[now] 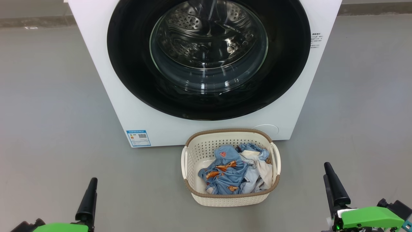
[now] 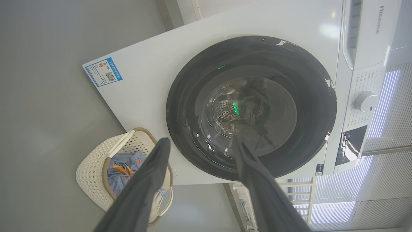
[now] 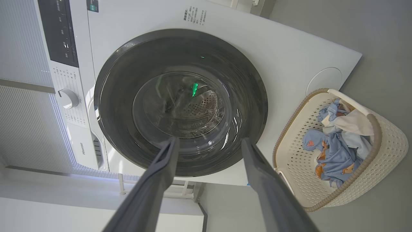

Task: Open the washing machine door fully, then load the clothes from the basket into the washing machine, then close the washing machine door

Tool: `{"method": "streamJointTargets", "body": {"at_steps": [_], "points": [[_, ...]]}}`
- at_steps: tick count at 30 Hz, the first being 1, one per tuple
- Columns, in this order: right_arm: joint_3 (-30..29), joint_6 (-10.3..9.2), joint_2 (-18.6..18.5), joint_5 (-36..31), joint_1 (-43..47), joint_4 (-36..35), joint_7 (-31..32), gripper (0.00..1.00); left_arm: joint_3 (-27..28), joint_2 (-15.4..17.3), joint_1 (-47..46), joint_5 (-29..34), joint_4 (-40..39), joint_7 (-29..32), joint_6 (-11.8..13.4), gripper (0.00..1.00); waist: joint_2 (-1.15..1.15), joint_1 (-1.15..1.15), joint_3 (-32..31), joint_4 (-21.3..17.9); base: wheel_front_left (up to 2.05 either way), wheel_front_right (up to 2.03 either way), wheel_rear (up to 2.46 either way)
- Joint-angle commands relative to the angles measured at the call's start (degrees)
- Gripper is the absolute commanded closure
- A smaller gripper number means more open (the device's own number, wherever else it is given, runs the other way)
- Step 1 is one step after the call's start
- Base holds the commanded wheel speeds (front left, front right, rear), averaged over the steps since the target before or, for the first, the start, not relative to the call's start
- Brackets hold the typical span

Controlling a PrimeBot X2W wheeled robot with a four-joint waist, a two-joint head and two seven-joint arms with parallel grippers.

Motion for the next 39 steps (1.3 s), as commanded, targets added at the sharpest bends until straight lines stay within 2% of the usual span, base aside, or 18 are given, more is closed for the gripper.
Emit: {"method": "streamJointTargets", "body": {"at_steps": [1,15,27,39], "points": [[0.95,0.03,-0.49,-1.52,-2.57,-1.91,-0.54,0.0,0.6,1.51,-2.55,1.37,-1.95,-0.69,-0.18,0.0,0.0,-0.01,0.01,0.0,0.0,0.0,0.0],[2.69,0.04,-0.54,-12.52,-3.02,-2.42,-2.88,0.0,-0.06,2.62,-2.81,15.86,-2.16,-3.1,-0.23,0.0,0.0,-0.01,-0.02,-0.06,0.0,0.0,0.0],[1.71,0.05,-0.59,-27.5,-3.63,-2.08,-4.89,0.0,-1.0,3.44,-3.08,26.23,-2.42,-5.17,-0.28,0.0,0.0,-0.01,-0.15,-0.05,0.0,0.0,0.0],[1.59,0.06,-0.64,-41.37,-4.08,-2.62,-6.9,0.0,-1.2,3.86,-3.43,33.44,-2.33,-7.23,-0.33,0.0,0.0,-0.01,-0.25,0.05,0.0,0.0,0.0]]}}
